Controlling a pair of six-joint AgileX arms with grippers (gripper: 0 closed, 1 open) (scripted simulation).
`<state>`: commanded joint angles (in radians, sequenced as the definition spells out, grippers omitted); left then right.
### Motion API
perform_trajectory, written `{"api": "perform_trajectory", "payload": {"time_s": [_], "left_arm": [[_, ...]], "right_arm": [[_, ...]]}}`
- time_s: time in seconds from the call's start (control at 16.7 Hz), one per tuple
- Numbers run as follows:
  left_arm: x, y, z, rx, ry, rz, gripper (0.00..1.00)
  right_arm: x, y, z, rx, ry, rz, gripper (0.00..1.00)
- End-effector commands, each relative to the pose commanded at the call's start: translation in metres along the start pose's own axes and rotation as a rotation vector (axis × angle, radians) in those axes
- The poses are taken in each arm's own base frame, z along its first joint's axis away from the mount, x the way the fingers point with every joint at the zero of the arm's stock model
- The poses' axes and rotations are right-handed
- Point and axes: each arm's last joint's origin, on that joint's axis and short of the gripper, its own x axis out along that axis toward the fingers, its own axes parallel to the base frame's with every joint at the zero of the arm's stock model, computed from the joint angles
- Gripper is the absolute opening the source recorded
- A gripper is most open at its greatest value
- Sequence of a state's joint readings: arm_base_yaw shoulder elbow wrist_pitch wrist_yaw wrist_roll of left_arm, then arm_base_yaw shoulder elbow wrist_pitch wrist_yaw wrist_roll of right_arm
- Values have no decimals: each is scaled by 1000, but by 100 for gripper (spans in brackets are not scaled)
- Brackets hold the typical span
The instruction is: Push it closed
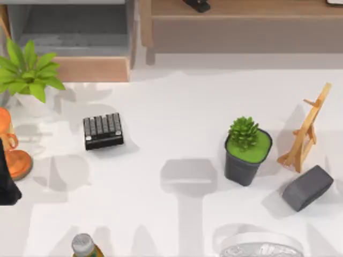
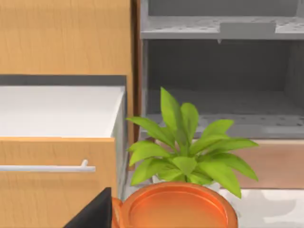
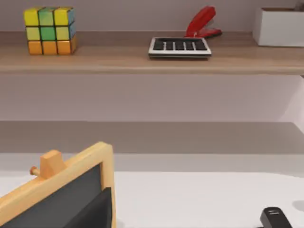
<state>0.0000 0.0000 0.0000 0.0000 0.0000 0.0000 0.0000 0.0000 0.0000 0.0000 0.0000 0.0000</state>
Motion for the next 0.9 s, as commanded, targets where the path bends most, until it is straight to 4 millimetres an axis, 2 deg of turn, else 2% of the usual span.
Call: {"api": "perform_trajectory", "payload": {"time_s": [0.18,0.48,0.66,0.9], "left_arm": [[0,0,3,1,-7,1,100],[12,-5,38,0,-40,1,100],[33,-13,62,-2,-32,-4,100],[76,-29,84,-3,-11,-7,100]], "right_arm": [[0,0,0,0,0,0,100],[0,0,0,0,0,0,100],[0,0,0,0,0,0,100],[0,0,0,0,0,0,100]]}}
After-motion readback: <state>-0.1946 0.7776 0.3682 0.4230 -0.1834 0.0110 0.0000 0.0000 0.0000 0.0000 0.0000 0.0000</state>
